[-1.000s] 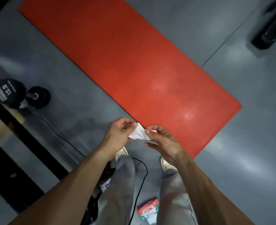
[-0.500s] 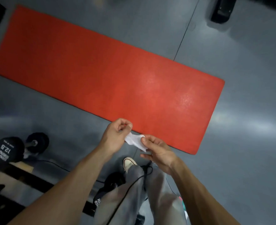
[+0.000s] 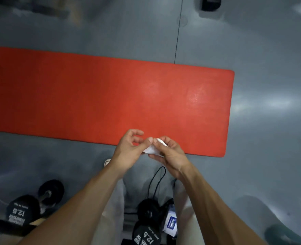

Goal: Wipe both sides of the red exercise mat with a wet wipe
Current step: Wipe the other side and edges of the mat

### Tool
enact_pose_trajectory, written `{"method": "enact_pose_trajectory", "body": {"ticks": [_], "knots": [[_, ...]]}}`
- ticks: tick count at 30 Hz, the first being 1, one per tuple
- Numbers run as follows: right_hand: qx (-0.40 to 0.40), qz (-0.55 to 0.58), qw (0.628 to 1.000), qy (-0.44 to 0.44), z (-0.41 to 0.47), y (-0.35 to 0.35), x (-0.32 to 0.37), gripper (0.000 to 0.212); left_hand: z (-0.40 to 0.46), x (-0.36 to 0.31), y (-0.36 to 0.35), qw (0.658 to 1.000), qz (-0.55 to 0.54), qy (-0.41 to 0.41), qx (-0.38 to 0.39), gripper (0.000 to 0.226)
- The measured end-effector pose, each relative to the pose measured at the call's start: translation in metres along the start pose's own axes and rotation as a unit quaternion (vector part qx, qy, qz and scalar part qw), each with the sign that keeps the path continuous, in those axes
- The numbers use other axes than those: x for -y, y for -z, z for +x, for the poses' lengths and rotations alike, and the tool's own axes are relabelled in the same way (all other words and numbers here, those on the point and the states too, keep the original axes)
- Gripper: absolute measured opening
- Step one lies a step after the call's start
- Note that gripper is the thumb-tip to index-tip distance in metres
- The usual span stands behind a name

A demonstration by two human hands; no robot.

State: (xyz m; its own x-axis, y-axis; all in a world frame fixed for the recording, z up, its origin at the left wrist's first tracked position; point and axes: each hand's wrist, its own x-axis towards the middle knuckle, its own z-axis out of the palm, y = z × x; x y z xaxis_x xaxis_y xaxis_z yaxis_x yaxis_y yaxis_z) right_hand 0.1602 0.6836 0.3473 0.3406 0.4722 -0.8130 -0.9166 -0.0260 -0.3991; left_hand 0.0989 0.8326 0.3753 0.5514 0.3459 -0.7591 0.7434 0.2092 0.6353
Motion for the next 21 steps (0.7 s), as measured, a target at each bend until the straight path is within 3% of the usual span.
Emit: {"method": "enact_pose_trajectory", "body": {"ticks": [6, 9, 10, 13, 15, 18, 21], "knots": [[-0.052, 0.086, 0.994, 0.039, 0.022, -0.091, -0.038, 0.023, 0.024, 0.001, 0.089, 0.998, 0.062, -0.010, 0.024, 0.040], [-0.076, 0.050, 0.995, 0.033, 0.036, -0.135, -0.053, 0.024, 0.027, -0.006, 0.146, 0.991, 0.119, -0.037, 0.044, 0.043], [-0.075, 0.029, 0.997, 0.012, 0.040, -0.152, -0.058, 0.029, 0.026, -0.008, 0.167, 0.989, 0.134, -0.037, 0.051, 0.045], [-0.024, -0.010, 0.996, -0.086, 0.047, -0.183, -0.063, 0.075, 0.023, -0.013, 0.203, 0.988, 0.124, -0.043, 0.082, 0.053], [0.001, -0.023, 0.990, -0.139, 0.048, -0.197, -0.065, 0.085, 0.021, -0.013, 0.216, 0.988, 0.101, -0.032, 0.111, 0.057], [0.013, -0.055, 0.985, -0.162, 0.051, -0.205, -0.068, 0.085, 0.018, -0.010, 0.220, 0.987, 0.063, -0.027, 0.143, 0.063], [-0.015, -0.040, 0.987, -0.152, 0.050, -0.197, -0.071, 0.071, 0.018, -0.004, 0.212, 0.985, 0.046, -0.030, 0.164, 0.068]]}}
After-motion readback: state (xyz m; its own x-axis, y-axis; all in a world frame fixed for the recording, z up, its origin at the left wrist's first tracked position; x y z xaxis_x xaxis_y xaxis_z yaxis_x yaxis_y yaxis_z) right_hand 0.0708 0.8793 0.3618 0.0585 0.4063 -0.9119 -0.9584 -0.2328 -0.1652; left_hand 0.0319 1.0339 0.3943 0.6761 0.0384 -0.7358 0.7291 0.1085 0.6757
